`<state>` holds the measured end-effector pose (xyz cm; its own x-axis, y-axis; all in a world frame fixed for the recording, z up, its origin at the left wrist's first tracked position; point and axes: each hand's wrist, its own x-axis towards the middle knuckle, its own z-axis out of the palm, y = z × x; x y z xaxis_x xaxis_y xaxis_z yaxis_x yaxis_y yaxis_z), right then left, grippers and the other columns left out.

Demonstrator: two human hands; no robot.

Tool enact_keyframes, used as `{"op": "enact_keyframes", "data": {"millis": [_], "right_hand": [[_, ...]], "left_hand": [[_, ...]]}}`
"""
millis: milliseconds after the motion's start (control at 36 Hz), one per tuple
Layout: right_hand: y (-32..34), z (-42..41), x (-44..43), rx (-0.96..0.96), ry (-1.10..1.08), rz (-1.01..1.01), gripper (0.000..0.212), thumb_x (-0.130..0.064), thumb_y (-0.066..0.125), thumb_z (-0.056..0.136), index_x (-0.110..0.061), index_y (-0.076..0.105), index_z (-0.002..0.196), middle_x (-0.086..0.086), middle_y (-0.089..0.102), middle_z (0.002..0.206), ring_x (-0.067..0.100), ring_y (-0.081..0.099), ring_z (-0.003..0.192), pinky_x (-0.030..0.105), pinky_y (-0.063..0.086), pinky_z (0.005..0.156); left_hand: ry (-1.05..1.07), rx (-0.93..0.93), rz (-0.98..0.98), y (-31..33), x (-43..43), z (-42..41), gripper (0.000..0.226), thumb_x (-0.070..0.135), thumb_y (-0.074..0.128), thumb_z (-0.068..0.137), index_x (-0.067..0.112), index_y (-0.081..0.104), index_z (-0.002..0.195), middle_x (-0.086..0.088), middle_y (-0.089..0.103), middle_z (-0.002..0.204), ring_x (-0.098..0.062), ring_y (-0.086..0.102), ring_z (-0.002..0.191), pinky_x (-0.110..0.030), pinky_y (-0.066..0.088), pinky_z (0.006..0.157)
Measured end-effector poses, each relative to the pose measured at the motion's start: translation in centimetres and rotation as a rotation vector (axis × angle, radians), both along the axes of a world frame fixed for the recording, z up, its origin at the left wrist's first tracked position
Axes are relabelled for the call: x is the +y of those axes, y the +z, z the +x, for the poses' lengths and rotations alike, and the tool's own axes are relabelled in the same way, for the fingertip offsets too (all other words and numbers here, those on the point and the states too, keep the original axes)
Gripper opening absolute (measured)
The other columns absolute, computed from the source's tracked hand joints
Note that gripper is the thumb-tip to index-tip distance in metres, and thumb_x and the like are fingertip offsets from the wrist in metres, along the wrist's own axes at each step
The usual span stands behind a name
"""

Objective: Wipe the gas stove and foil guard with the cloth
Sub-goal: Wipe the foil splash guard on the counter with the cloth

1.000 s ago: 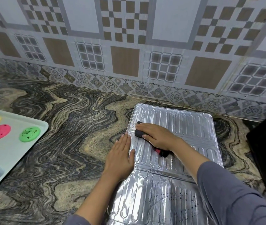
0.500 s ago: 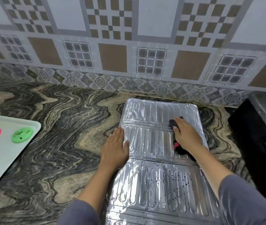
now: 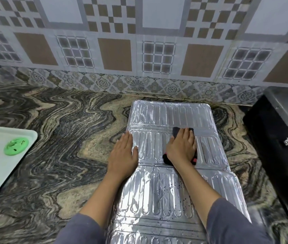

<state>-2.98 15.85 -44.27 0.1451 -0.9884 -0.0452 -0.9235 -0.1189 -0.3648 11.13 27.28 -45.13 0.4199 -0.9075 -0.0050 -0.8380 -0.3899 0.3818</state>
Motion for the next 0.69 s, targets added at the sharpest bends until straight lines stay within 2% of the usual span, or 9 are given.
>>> {"op": "enact_keyframes", "data": {"millis": [83, 139, 222, 444, 500, 611, 694], "right_hand": [[0.1, 1.7, 0.7, -0.008, 0.083, -0.010, 0.056, -0.032, 0.029, 0.098, -0.009, 0.015, 0.148, 0.006, 0.010, 0.158, 0.023, 0.005, 0.146, 0.040, 0.004, 0.119], [0.1, 2.4, 1.1, -0.012, 0.138, -0.030, 0.055, -0.031, 0.029, 0.098, -0.009, 0.017, 0.147, 0.005, 0.013, 0.158, 0.022, 0.006, 0.146, 0.039, 0.005, 0.118], [-0.1, 2.9, 1.3, -0.019, 0.188, -0.054, 0.054, -0.030, 0.030, 0.098, -0.009, 0.020, 0.147, 0.005, 0.015, 0.157, 0.021, 0.008, 0.145, 0.041, 0.008, 0.118], [-0.1, 2.8, 1.4, -0.025, 0.196, -0.064, 0.053, -0.029, 0.029, 0.098, -0.009, 0.021, 0.147, 0.005, 0.015, 0.157, 0.022, 0.009, 0.145, 0.040, 0.008, 0.118], [0.0, 2.8, 1.4, -0.024, 0.196, -0.066, 0.053, -0.029, 0.030, 0.098, -0.009, 0.022, 0.146, 0.005, 0.017, 0.157, 0.022, 0.010, 0.145, 0.040, 0.008, 0.118], [0.0, 2.8, 1.4, -0.022, 0.199, -0.061, 0.054, -0.030, 0.030, 0.098, -0.008, 0.021, 0.147, 0.005, 0.017, 0.157, 0.022, 0.010, 0.145, 0.040, 0.007, 0.118], [0.0, 2.9, 1.4, -0.019, 0.202, -0.058, 0.054, -0.030, 0.029, 0.098, -0.008, 0.020, 0.147, 0.005, 0.016, 0.157, 0.022, 0.009, 0.145, 0.040, 0.007, 0.118]], "left_hand": [[-0.012, 0.058, 0.004, 0.5, 0.0, 0.3, 0.068, 0.043, 0.018, 0.088, 0.013, 0.015, 0.149, -0.001, 0.010, 0.158, -0.013, 0.008, 0.146, -0.029, 0.007, 0.118], [-0.013, 0.118, 0.005, 0.9, -0.1, 0.7, 0.061, 0.039, 0.029, 0.094, 0.013, 0.017, 0.148, -0.001, 0.012, 0.158, -0.014, 0.010, 0.146, -0.032, 0.012, 0.118], [-0.030, 0.202, 0.011, 1.5, -0.3, 1.3, 0.063, 0.030, 0.046, 0.093, 0.013, 0.021, 0.147, -0.001, 0.013, 0.158, -0.018, 0.014, 0.145, -0.036, 0.018, 0.116], [-0.045, 0.405, -0.075, 2.0, 0.2, 2.2, 0.059, 0.027, 0.054, 0.091, 0.014, 0.030, 0.144, 0.000, 0.020, 0.156, -0.016, 0.021, 0.143, -0.029, 0.018, 0.113], [-0.067, 0.392, -0.082, 2.1, 0.8, 2.2, 0.061, 0.030, 0.053, 0.092, 0.015, 0.027, 0.145, 0.001, 0.018, 0.156, -0.016, 0.018, 0.144, -0.030, 0.016, 0.115], [-0.057, 0.253, -0.051, 2.2, 3.3, 1.5, 0.065, 0.045, 0.041, 0.094, 0.019, 0.016, 0.148, 0.004, 0.008, 0.158, -0.013, 0.009, 0.146, -0.038, 0.012, 0.119], [-0.085, 0.111, 0.026, 1.6, 5.6, 0.9, 0.066, 0.050, 0.029, 0.096, 0.021, 0.003, 0.149, 0.006, -0.003, 0.156, -0.011, -0.001, 0.146, -0.031, 0.001, 0.119]]}}
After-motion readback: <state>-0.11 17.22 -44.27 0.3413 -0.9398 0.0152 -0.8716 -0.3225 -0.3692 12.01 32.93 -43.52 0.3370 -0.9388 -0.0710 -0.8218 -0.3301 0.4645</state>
